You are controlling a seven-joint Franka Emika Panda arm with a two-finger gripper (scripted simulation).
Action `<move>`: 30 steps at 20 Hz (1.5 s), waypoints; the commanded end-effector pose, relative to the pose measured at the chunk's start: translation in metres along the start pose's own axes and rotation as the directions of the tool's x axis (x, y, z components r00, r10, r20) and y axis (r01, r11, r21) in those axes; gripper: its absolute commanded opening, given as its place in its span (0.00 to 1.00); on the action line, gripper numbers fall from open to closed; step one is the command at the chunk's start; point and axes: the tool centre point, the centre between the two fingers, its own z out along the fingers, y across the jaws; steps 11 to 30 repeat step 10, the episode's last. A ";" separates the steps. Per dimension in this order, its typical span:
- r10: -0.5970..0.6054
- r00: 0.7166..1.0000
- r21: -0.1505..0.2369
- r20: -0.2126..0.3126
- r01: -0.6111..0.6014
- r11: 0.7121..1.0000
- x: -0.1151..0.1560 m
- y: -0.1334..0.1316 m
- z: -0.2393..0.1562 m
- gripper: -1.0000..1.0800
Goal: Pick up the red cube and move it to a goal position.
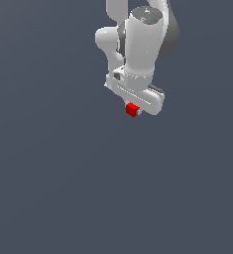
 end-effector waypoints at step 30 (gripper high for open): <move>0.000 1.000 0.000 0.000 0.000 1.000 -0.023 0.000 -0.034 0.00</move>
